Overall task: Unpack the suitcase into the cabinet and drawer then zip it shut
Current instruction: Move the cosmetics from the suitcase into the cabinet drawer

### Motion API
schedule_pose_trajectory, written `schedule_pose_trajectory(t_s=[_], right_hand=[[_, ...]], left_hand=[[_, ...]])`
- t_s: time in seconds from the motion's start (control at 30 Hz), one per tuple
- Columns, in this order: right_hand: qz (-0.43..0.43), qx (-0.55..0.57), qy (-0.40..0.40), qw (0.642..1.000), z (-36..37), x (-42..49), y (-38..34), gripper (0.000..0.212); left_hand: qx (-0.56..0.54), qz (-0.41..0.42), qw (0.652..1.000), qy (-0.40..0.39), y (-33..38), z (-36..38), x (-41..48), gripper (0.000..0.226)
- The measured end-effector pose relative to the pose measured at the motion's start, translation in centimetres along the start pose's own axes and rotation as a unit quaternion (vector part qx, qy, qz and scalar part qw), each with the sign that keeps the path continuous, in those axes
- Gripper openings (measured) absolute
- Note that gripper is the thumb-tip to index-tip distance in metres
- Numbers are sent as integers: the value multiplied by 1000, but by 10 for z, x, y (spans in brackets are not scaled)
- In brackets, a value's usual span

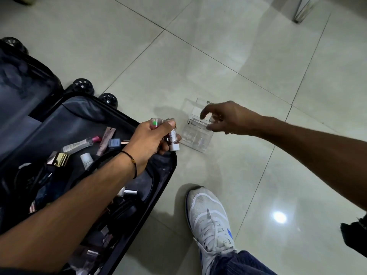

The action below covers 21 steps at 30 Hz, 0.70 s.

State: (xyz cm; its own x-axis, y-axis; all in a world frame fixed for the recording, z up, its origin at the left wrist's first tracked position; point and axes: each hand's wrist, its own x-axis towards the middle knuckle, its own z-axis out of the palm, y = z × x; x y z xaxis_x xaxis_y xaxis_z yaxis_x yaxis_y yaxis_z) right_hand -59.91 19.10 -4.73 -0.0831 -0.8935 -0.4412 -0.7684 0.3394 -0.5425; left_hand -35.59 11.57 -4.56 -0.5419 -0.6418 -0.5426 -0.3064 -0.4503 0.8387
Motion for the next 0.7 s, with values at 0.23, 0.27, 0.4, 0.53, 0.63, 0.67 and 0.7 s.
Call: schedule_pose_trajectory(t_s=[0.23, 0.27, 0.4, 0.53, 0.63, 0.67, 0.7], right_hand=[[188, 418, 131, 879, 29, -11, -28, 42], [188, 440, 121, 870, 31, -11, -31, 45], [140, 506, 71, 848, 38, -11, -39, 53], [101, 590, 40, 800, 36, -11, -45, 45], [67, 602, 43, 794, 37, -11, -48, 34], [62, 601, 46, 795, 38, -12, -50, 31], [59, 601, 49, 795, 39, -12, -52, 28]], left_hand=[[-15, -20, 1000, -10, -6, 0, -1, 23], [-15, -21, 1000, -13, -6, 0, -2, 22], [-24, -26, 999, -31, -5, -3, -6, 23], [-37, -26, 999, -28, -3, -8, -10, 23], [-45, -29, 998, -19, -2, -10, -13, 21], [-55, -35, 998, -18, -2, -11, -15, 19], [-65, -43, 997, -19, -1, -11, -16, 17]])
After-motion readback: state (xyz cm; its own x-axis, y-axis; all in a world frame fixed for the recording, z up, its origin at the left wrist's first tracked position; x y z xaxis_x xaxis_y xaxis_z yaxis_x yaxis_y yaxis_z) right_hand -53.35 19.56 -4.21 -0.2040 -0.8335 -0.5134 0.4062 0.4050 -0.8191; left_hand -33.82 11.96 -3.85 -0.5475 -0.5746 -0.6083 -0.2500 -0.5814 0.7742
